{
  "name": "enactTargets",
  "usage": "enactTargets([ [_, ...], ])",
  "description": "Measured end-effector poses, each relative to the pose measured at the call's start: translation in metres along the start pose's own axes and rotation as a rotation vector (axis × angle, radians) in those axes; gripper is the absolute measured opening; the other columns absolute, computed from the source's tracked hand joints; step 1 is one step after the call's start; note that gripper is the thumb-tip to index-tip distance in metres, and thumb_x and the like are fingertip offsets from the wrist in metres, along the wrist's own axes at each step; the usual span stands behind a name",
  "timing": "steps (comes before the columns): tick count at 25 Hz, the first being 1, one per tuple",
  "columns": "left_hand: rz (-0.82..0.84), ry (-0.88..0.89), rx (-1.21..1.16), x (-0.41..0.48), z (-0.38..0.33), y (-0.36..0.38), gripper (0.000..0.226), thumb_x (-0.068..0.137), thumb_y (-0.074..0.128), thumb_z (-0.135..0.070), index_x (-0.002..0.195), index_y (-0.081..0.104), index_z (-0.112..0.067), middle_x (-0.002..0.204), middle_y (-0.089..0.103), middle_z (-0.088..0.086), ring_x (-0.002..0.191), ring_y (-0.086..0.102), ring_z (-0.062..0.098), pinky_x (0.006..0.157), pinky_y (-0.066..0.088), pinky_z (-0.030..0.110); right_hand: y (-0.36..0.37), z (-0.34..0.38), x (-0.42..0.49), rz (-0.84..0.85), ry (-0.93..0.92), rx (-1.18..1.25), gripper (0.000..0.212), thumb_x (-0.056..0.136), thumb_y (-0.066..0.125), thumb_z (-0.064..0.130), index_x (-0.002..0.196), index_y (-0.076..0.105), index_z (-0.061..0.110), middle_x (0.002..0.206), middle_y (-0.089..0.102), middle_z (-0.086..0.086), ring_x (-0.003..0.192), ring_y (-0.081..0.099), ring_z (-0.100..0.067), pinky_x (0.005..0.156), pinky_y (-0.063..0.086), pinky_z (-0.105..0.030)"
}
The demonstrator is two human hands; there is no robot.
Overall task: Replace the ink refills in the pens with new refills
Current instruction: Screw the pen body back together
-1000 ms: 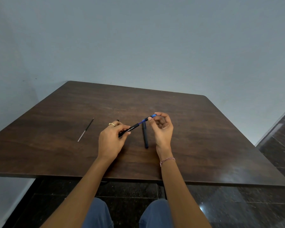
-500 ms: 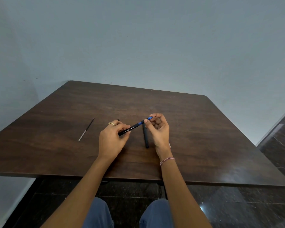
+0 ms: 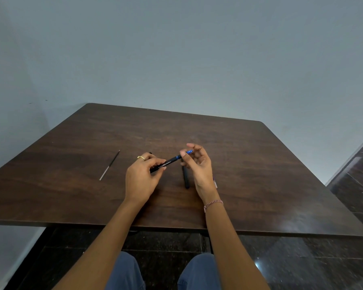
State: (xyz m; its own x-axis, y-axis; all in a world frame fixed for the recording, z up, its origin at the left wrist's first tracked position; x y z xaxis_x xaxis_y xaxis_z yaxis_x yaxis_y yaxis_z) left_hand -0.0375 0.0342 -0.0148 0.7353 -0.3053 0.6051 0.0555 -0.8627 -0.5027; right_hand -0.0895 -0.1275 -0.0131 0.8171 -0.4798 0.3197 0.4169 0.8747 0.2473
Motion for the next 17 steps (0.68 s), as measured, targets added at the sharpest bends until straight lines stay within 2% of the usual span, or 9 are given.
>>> enactTargets([
  [3,-0.001,-0.001,-0.013,-0.001,-0.0002,0.0002,0.023,0.074,0.078,-0.017,0.096,0.074,-0.021,0.088,0.063,-0.01,0.075,0.061,0.006,0.071,0.057,0.032,-0.0018,0.0001,0.0011,0.091,0.008,0.205,0.033,0.084,0.067,0.006,0.115,0.061,0.017,0.105,0.073,-0.006,0.105,0.067,-0.022,0.085,0.055,-0.03],
  [6,0.0,-0.002,-0.027,-0.0011,-0.0007,0.0,0.022,0.074,0.078,-0.016,0.095,0.074,-0.022,0.087,0.062,-0.01,0.074,0.061,0.006,0.071,0.057,0.032,-0.0047,0.0009,0.0016,0.1,0.007,0.283,0.034,0.088,0.061,0.001,0.118,0.061,0.017,0.106,0.073,-0.011,0.104,0.068,-0.025,0.083,0.056,-0.03],
  [9,0.003,0.01,-0.037,-0.0007,-0.0015,0.0,0.021,0.074,0.078,-0.016,0.094,0.074,-0.022,0.086,0.062,-0.011,0.073,0.061,0.005,0.071,0.056,0.03,-0.0045,0.0019,0.0008,0.059,0.023,0.292,0.038,0.08,0.069,0.008,0.116,0.061,0.015,0.101,0.074,-0.013,0.098,0.07,-0.026,0.076,0.058,-0.028],
  [13,0.022,0.018,-0.059,-0.0015,-0.0024,0.0005,0.021,0.075,0.078,-0.015,0.094,0.075,-0.021,0.086,0.063,-0.01,0.073,0.063,0.005,0.071,0.056,0.03,-0.0038,0.0024,0.0015,-0.015,0.022,0.199,0.039,0.07,0.076,0.013,0.107,0.065,0.017,0.087,0.075,-0.003,0.089,0.072,-0.019,0.07,0.057,-0.024],
  [17,0.021,0.009,-0.04,-0.0009,-0.0029,0.0001,0.022,0.074,0.078,-0.016,0.095,0.074,-0.022,0.087,0.063,-0.01,0.074,0.062,0.005,0.073,0.056,0.029,-0.0035,0.0004,0.0026,0.07,0.061,0.275,0.04,0.074,0.073,0.011,0.113,0.065,0.019,0.103,0.074,-0.007,0.103,0.069,-0.021,0.081,0.056,-0.026],
])
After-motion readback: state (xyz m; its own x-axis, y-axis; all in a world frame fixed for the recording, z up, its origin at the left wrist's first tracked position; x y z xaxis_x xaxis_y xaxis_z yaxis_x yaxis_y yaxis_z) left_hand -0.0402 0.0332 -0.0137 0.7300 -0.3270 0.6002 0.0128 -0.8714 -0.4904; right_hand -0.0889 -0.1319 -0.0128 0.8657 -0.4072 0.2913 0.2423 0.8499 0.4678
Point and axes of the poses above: each hand's wrist, its own x-axis towards the middle knuckle, its own y-axis out of the palm, z = x × y, the point moved 2 cm from there along x, towards the middle knuckle
